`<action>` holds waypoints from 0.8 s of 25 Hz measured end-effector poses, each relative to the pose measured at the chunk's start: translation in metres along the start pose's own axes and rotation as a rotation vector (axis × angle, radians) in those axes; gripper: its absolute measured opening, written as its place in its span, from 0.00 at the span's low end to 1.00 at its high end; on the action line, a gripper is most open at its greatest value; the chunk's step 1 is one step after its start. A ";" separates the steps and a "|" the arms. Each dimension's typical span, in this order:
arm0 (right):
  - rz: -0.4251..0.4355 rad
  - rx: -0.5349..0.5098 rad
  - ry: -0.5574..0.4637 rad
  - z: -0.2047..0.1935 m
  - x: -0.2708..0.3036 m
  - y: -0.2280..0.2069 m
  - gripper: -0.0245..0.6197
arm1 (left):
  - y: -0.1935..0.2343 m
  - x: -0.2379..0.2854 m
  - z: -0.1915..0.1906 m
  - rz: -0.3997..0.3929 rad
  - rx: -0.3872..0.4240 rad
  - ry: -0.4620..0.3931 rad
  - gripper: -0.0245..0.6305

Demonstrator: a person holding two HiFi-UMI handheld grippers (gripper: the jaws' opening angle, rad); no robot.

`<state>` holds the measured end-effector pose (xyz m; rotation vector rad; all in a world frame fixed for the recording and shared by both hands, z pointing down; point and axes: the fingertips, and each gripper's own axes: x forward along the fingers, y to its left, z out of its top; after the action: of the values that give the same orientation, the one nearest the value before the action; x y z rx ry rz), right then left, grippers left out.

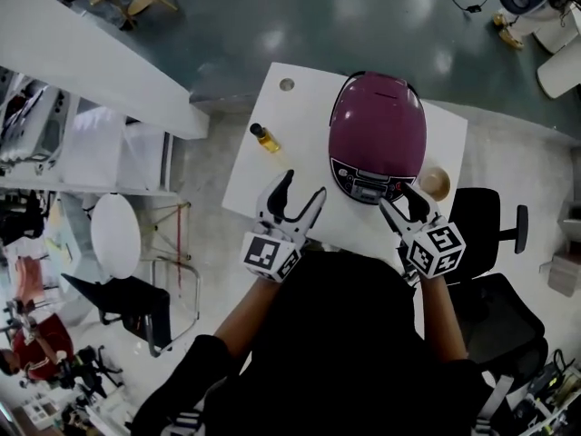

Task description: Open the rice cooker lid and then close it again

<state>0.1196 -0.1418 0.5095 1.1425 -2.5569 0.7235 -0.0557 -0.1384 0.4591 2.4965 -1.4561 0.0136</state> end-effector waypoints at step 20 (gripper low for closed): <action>-0.224 -0.068 0.165 -0.013 0.051 -0.008 0.04 | 0.042 0.026 0.004 -0.195 -0.032 0.011 0.45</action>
<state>0.0918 -0.1711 0.5445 1.2649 -2.2564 0.6421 -0.0790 -0.1816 0.4675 2.5959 -1.1934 -0.0310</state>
